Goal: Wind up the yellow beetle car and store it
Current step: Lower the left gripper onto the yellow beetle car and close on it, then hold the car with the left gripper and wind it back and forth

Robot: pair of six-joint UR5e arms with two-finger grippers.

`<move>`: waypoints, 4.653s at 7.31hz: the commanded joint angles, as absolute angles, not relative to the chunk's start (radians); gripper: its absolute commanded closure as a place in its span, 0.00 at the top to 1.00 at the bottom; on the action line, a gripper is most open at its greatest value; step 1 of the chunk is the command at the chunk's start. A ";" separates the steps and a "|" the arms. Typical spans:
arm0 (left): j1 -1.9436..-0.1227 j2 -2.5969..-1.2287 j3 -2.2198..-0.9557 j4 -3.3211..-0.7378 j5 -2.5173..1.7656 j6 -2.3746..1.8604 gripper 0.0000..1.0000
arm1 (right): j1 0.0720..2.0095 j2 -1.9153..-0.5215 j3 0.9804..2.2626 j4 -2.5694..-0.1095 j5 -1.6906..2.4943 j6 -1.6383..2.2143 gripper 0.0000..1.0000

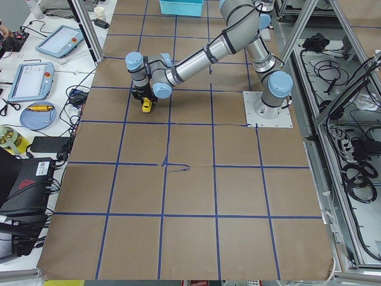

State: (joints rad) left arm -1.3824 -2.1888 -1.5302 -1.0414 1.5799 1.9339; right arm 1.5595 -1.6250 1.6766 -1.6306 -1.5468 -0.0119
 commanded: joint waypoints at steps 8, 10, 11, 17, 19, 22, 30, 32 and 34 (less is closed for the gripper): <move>-1.382 -2.197 -1.519 -1.025 1.577 1.833 0.00 | 1.559 -1.623 1.677 -1.631 -1.549 -0.012 1.00; -1.382 -2.200 -1.517 -1.025 1.575 1.833 0.00 | 1.559 -1.623 1.678 -1.629 -1.549 -0.012 1.00; -1.381 -2.203 -1.519 -1.025 1.575 1.833 0.00 | 1.559 -1.623 1.678 -1.629 -1.549 -0.012 1.00; -1.338 -2.210 -1.525 -1.025 1.589 1.847 0.00 | 1.559 -1.621 1.678 -1.621 -1.549 -0.011 1.00; -1.315 -2.207 -1.531 -1.025 1.589 1.851 0.00 | 1.559 -1.621 1.678 -1.629 -1.549 -0.011 1.00; -1.301 -2.206 -1.529 -1.025 1.591 1.861 0.00 | 1.559 -1.623 1.678 -1.628 -1.549 -0.012 1.00; -1.253 -2.206 -1.523 -1.023 1.614 1.910 0.00 | 1.560 -1.623 1.678 -1.626 -1.546 -0.011 1.00; -1.253 -2.207 -1.523 -1.023 1.618 1.917 0.00 | 1.560 -1.623 1.678 -1.629 -1.548 -0.009 1.00; -1.252 -2.209 -1.523 -1.023 1.618 1.956 0.00 | 1.559 -1.621 1.678 -1.629 -1.548 -0.014 1.00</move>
State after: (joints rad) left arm -1.2523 -2.2075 -1.5240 -1.0232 1.6179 1.9351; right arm 1.5599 -1.6220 1.6782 -1.6286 -1.5477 -0.0092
